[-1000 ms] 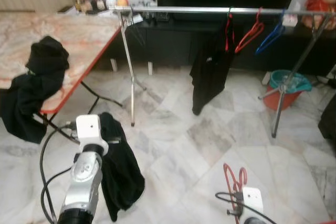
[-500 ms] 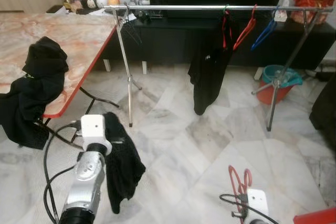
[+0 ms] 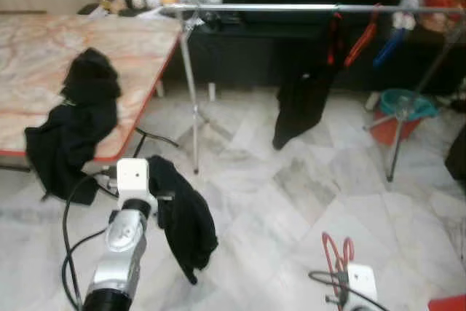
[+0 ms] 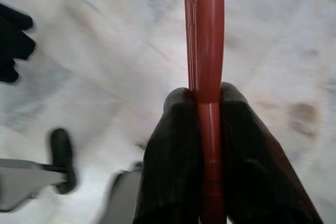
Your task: Hang hanger
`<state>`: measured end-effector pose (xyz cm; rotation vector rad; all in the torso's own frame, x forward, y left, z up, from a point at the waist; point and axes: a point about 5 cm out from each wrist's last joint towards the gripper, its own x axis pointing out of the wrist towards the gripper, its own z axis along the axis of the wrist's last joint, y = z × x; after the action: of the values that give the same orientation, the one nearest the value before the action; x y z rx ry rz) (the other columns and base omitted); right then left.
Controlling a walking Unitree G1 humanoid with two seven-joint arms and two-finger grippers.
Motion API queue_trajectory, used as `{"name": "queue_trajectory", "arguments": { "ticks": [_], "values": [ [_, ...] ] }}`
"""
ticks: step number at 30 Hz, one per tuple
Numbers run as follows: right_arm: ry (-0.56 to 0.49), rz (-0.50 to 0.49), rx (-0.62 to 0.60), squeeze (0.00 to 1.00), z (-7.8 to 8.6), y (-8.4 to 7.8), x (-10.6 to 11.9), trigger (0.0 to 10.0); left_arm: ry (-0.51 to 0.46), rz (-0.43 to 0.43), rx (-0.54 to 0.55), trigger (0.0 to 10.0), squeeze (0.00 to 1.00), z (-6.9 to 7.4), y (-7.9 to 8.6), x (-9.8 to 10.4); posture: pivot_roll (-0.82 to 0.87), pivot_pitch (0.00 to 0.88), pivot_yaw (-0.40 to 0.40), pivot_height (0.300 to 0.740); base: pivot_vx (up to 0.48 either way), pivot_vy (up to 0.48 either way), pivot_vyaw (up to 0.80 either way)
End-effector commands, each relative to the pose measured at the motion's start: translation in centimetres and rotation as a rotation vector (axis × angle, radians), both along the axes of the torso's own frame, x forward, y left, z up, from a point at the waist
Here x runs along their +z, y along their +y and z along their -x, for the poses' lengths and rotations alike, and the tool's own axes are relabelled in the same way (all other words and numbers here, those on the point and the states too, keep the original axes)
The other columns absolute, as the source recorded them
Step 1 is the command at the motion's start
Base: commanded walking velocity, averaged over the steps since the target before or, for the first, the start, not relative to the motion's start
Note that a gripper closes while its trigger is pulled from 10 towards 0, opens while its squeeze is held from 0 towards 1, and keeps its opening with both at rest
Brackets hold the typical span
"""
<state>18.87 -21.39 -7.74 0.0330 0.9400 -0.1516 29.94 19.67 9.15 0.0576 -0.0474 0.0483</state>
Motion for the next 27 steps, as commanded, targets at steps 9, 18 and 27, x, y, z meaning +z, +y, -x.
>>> {"name": "queue_trajectory", "arguments": {
  "ticks": [9,18,27],
  "values": [
    [0.021,0.016,0.013,0.00,0.37,-0.51,-0.10,10.0,-0.047,0.003,-0.007,10.0,0.00,-0.35,-0.46,1.04,0.13,0.000,-0.011,0.740,0.000,0.271,0.00],
    [0.022,0.017,0.017,0.00,0.35,-0.48,-0.09,10.0,-0.046,0.001,-0.007,10.0,0.00,-0.31,-0.44,1.02,0.14,0.000,-0.011,0.740,0.000,0.268,0.00],
    [0.021,0.014,0.017,0.00,0.38,-0.48,-0.10,10.0,-0.050,0.002,-0.007,10.0,0.00,-0.23,-0.45,1.08,0.14,0.000,-0.013,0.740,0.000,0.270,0.00]
  ]
}}
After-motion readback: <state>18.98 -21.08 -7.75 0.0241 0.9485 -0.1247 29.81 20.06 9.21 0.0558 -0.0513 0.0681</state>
